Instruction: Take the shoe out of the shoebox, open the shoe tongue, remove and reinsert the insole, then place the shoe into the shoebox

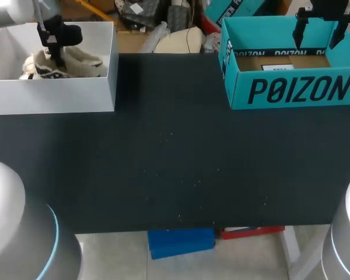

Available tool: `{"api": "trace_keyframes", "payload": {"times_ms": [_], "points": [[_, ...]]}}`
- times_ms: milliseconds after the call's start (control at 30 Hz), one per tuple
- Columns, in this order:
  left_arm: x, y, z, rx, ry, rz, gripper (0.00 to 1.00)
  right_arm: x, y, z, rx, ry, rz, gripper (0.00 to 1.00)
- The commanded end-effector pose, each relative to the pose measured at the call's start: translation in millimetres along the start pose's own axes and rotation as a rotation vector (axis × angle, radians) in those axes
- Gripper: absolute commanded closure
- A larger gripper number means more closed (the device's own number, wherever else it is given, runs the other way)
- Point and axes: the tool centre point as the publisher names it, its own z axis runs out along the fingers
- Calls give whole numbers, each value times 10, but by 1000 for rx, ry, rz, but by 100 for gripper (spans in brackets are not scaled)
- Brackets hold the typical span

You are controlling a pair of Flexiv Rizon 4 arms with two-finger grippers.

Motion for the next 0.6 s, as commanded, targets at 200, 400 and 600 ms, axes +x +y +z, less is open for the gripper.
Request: {"api": "trace_keyframes", "payload": {"times_ms": [200, 400, 600], "points": [[212, -274, -1186, -2, -91, -2, 100, 3, 6, -4, 2, -1, 0, 0], [613, -504, -1753, -19, -103, -28, 100, 3, 6, -4, 2, -1, 0, 0], [1232, -806, -2024, -24, -108, -39, 100, 3, 6, -4, 2, -1, 0, 0]]}}
